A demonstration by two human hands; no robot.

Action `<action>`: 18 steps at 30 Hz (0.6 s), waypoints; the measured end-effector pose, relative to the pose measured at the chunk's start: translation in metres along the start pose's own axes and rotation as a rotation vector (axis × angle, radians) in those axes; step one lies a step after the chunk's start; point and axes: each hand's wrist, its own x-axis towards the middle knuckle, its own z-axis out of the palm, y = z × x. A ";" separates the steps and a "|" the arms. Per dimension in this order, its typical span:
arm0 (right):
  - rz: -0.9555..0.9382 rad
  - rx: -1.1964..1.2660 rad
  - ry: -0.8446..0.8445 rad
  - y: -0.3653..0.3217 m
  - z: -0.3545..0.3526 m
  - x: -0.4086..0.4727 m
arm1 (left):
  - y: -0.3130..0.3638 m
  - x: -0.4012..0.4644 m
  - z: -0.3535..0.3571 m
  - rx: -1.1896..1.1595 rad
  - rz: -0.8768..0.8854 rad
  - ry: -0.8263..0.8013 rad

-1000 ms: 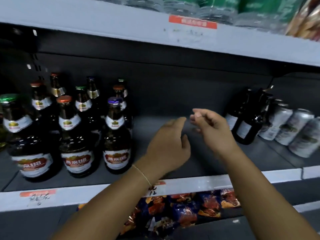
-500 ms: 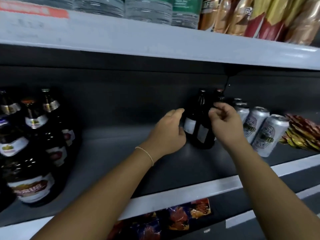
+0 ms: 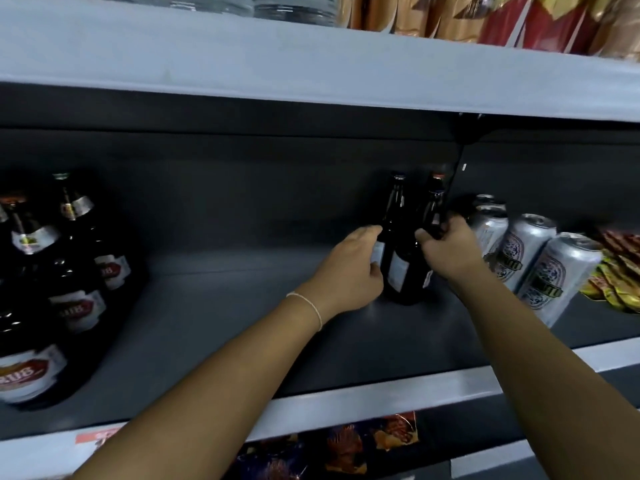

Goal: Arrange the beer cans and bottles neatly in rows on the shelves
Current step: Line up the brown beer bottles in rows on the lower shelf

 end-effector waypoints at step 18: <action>-0.183 0.054 0.133 -0.026 0.027 -0.039 | -0.019 -0.021 -0.001 -0.070 -0.131 -0.002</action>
